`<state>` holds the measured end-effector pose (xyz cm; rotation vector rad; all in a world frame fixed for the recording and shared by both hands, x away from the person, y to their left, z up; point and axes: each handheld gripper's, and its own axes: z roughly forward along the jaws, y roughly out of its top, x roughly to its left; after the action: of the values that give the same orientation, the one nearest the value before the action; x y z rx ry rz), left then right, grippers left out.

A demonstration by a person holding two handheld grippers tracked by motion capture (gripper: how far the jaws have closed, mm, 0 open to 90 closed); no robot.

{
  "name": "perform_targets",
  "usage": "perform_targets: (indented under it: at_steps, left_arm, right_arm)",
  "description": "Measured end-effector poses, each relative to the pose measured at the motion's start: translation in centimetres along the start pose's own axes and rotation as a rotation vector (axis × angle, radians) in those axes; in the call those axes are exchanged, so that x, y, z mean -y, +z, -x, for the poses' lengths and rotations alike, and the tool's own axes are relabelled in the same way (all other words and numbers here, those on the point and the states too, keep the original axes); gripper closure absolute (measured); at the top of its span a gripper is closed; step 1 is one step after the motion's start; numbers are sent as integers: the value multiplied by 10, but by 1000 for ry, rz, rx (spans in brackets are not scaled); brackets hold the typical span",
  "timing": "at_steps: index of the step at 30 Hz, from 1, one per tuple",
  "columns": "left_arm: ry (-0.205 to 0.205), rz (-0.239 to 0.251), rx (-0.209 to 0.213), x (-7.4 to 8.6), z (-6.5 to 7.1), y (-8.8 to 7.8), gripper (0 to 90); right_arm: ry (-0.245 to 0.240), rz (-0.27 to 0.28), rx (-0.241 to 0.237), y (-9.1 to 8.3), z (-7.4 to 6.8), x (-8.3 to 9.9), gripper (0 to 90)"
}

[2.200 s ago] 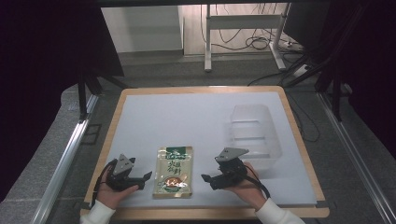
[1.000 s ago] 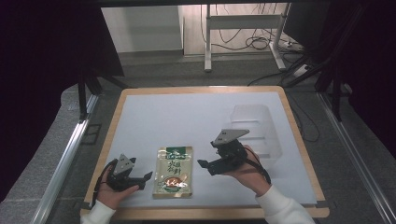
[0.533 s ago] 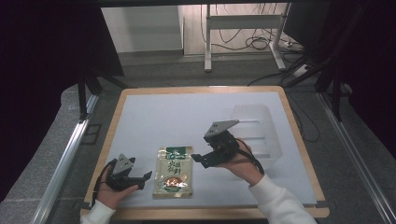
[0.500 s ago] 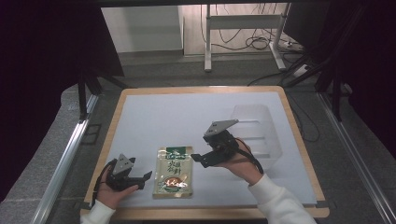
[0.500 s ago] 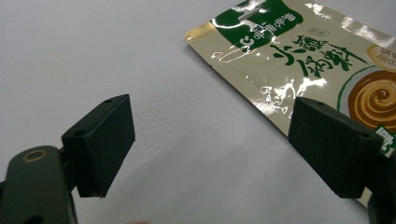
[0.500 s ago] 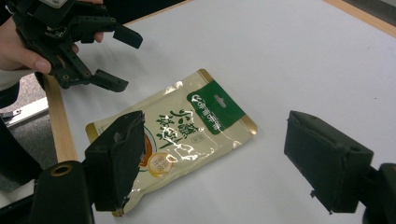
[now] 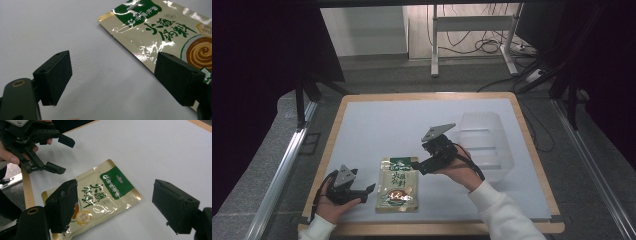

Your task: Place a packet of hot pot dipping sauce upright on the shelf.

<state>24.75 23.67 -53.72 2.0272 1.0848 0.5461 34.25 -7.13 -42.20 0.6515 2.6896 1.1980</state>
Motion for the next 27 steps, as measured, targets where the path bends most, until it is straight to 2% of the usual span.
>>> perform_targets:
  at_steps: [7,13,20,27]
  left_arm:
    - [4,2,0,0,0,-1,147]
    - [6,2,0,0,0,-1,147]
    - [2,1,2,0,0,-1,147]
    - [1,2,5,0,0,-1,147]
  right_arm:
    - [8,-22,-11,13,5,-4,208]
    - [12,-72,-27,33,7,-6,218]
    - [2,-116,-24,49,10,-8,228]
    - [49,-178,-28,69,26,-5,250]
